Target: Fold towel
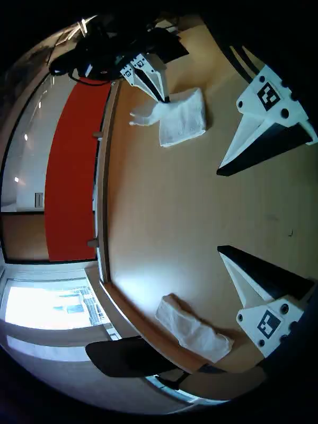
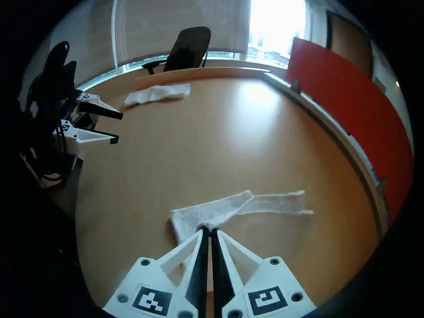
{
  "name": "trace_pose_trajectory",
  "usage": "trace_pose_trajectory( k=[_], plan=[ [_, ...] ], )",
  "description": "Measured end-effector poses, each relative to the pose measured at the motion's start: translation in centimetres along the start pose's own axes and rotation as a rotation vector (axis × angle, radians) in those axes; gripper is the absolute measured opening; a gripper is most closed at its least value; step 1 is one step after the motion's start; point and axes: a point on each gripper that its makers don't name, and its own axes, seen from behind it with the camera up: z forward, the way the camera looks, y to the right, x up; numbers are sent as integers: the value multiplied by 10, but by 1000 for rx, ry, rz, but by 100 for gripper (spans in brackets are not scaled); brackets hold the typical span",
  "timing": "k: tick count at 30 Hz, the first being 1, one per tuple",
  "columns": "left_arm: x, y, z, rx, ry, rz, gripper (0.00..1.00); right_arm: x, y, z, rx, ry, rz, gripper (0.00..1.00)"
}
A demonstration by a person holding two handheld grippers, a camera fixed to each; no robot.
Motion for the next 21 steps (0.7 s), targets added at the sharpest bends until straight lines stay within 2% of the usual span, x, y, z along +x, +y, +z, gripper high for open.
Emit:
trace_pose_trajectory(
  k=[3,6,21],
  plan=[
    [-1,0,1,-5,5,-4,98,-7,-9,22,42,-24,15,3],
    [-2,1,3,-11,8,-5,97,-14,-15,37,71,-47,36,3],
    [0,-1,4,-11,-1,14,97,-11,-11,39,77,-37,46,5]
  ],
)
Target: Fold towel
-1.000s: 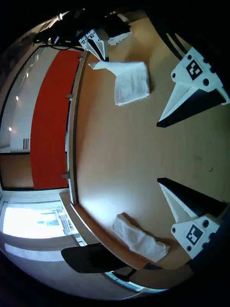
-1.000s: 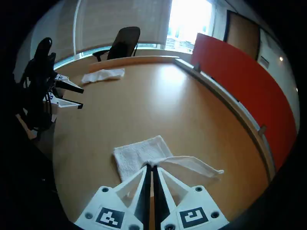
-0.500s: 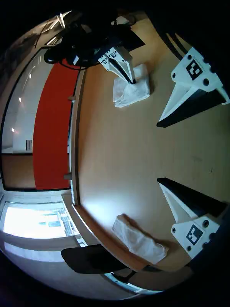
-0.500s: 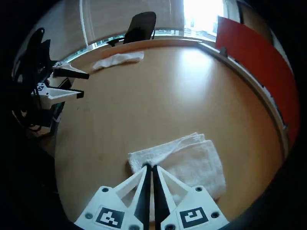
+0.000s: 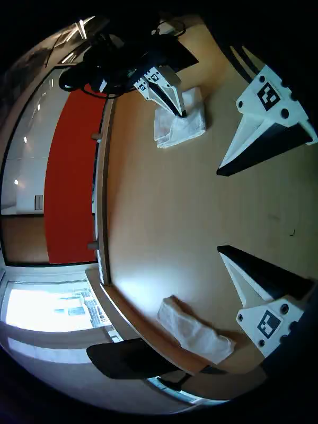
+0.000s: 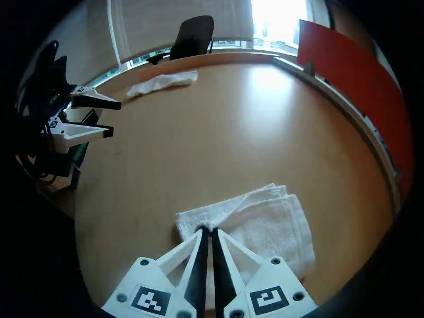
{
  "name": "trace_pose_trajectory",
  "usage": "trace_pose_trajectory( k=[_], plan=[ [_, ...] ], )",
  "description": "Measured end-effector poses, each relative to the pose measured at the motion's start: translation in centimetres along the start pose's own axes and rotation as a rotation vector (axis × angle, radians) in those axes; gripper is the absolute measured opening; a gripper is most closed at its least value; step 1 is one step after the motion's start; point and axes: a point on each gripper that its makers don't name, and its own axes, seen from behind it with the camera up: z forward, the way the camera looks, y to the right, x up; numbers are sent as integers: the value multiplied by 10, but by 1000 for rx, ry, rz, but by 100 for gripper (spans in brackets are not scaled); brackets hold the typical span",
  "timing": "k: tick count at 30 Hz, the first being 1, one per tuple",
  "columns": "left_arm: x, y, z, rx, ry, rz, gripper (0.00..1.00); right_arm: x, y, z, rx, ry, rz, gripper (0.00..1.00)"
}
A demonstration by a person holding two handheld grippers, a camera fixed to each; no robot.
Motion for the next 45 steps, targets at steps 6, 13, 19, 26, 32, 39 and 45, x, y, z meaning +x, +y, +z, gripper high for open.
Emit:
trace_pose_trajectory(
  k=[6,13,19,26,32,39,45],
  plan=[
    [0,0,-1,0,-2,5,98,0,2,-5,-7,12,-1,21],
    [2,1,-2,-1,0,6,97,-4,7,-13,-42,21,11,77],
    [4,0,-2,-3,6,6,98,-11,9,-20,-74,30,37,79],
    [5,0,-3,-4,11,9,97,-23,9,-29,-108,35,65,79],
    [3,0,-4,-3,9,13,98,-39,9,-38,-135,25,90,79],
    [2,0,-5,-2,8,10,98,-56,8,-46,-163,9,116,79],
    [2,0,-5,-3,10,11,98,-71,4,-50,-177,-9,136,79]
  ],
)
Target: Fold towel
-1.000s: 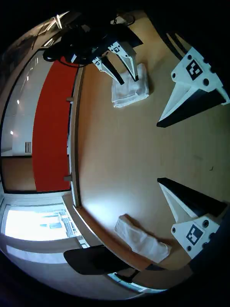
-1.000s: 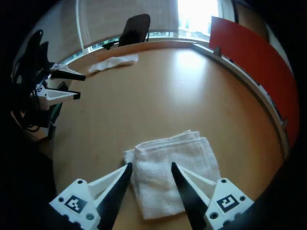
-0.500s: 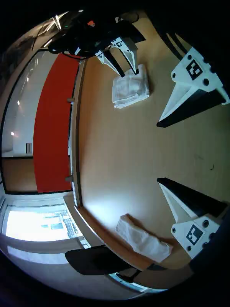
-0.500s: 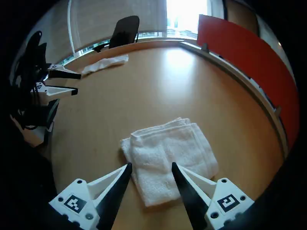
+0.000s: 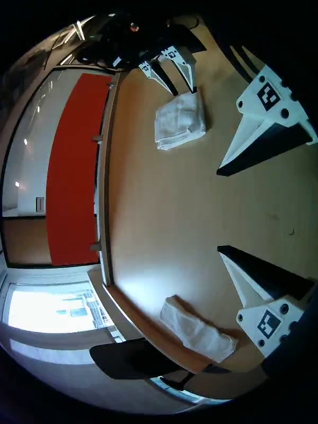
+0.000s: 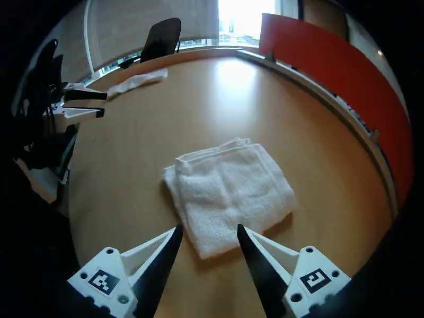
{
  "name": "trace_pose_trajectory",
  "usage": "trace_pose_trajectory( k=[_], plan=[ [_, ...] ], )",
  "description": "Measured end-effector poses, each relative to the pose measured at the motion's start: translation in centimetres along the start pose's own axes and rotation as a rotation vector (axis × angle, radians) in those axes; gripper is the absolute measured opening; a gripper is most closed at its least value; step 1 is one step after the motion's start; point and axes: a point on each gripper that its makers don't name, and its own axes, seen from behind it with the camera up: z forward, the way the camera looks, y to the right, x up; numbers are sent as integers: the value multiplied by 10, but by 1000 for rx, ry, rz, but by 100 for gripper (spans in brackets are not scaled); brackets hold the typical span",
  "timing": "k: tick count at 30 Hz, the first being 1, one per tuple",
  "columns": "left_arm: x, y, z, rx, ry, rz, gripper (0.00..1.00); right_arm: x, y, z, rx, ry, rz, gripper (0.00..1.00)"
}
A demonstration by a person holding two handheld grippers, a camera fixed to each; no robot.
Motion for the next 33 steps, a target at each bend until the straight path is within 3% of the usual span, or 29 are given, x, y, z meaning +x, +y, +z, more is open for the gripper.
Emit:
trace_pose_trajectory(
  k=[15,19,25,33],
  plan=[
    [-1,-1,1,0,-3,-4,97,-29,-8,1,-16,-43,39,77],
    [-2,-2,1,1,-4,-5,98,-32,-6,1,-30,-53,42,69],
    [-1,0,1,-1,-4,-7,97,-37,-3,2,-44,-63,60,50],
    [-2,1,0,-4,-5,-9,97,-39,-6,4,-46,-57,83,42]
  ],
)
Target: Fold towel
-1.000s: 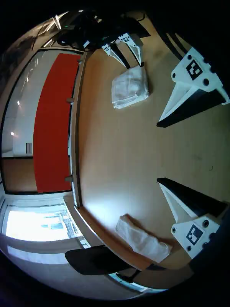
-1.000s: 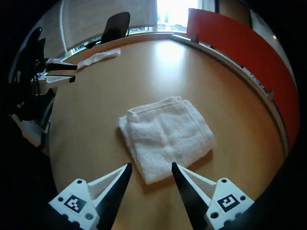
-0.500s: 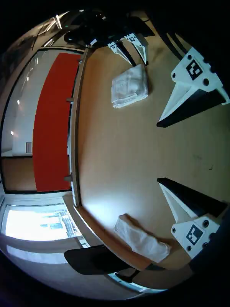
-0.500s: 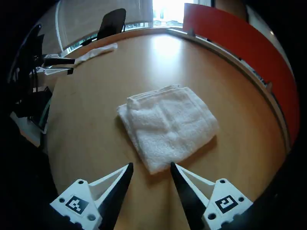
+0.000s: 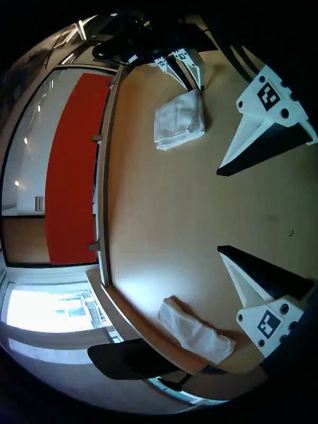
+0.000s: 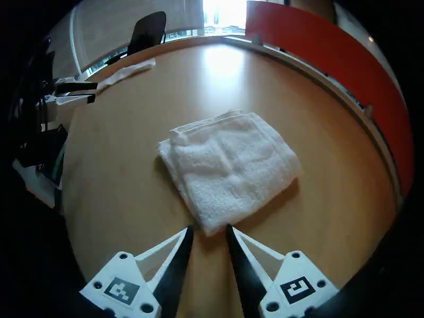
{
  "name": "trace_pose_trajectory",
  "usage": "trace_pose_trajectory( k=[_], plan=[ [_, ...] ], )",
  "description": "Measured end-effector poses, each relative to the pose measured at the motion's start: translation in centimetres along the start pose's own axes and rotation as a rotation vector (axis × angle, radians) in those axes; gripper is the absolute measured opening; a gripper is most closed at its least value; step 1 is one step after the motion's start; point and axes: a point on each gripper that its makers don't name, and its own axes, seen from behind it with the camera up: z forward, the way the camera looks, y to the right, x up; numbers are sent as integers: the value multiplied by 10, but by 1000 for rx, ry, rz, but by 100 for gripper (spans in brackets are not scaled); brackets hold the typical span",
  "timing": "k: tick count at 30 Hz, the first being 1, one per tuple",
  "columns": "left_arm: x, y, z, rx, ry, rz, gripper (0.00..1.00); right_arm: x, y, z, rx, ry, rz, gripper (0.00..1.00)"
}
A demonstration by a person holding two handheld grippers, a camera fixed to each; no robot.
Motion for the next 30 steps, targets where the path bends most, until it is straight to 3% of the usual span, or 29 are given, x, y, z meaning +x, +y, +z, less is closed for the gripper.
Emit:
trace_pose_trajectory(
  k=[5,14,23,30],
  plan=[
    [0,1,0,-1,1,2,97,-1,-1,1,-4,0,16,33],
    [0,3,-1,-3,3,3,98,-4,2,0,-23,2,53,28],
    [-2,3,-2,-5,3,5,98,-5,9,1,-49,-1,60,4],
    [-1,2,-3,-6,6,7,97,-4,12,0,-63,-3,40,2]
  ],
)
